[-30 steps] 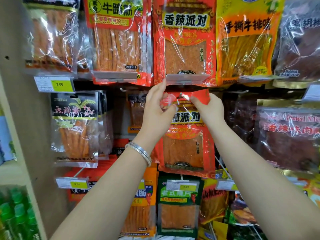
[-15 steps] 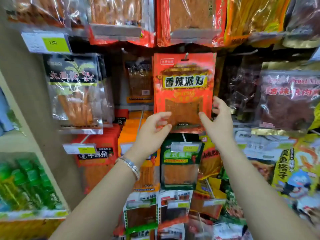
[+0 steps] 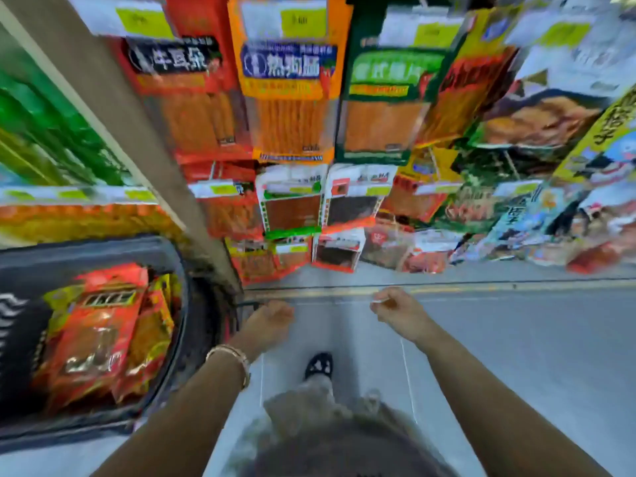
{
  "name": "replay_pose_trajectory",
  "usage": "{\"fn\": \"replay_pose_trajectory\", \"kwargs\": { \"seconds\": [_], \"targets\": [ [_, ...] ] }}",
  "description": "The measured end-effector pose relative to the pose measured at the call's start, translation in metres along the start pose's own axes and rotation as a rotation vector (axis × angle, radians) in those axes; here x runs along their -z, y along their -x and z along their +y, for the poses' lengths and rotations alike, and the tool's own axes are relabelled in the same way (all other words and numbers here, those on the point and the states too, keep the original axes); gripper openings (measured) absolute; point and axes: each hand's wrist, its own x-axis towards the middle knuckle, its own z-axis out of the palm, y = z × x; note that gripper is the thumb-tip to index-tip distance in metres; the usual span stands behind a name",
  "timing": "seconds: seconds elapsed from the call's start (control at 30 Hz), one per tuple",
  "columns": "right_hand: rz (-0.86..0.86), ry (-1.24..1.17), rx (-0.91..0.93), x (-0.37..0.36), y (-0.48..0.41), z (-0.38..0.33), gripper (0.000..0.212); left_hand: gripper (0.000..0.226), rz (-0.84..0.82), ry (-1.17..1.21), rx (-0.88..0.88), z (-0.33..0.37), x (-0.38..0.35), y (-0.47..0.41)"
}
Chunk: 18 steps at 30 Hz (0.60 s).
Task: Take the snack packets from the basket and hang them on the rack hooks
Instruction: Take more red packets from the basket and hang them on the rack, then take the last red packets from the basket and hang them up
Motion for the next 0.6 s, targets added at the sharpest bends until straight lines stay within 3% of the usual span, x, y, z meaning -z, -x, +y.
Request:
{"fn": "replay_pose_trajectory", "kwargs": {
  "seconds": [0.1, 0.17, 0.23, 0.33, 0.47, 0.6],
  "targets": [
    [-0.236, 0.071, -0.176, -0.035, 0.038, 0.061, 0.004, 0.008, -0.026, 0.020, 0.234, -0.061, -0.029, 0.031],
    [-0.328, 0.038, -0.296, -0.050, 0.056, 0.088, 0.011, 0.007, -0.008, 0.076, 0.346, -0.097, -0.048, 0.057],
    [-0.398, 0.070, -0.369, -0.064, 0.084, 0.112, 0.004, 0.008, 0.000, 0.062, 0.413, -0.131, -0.065, 0.088],
    [-0.438, 0.093, -0.486, -0.086, 0.126, 0.147, 0.011, 0.010, -0.044, 0.059, 0.449, -0.169, -0.084, 0.139],
    [-0.461, 0.327, -0.385, -0.115, 0.160, 0.166, 0.021, 0.015, 0.081, 0.121, 0.511, -0.201, -0.080, 0.190],
    [-0.518, 0.375, -0.304, -0.138, 0.150, 0.133, 0.020, 0.016, 0.213, 0.321, 0.578, -0.219, -0.054, 0.207]
  ]
}}
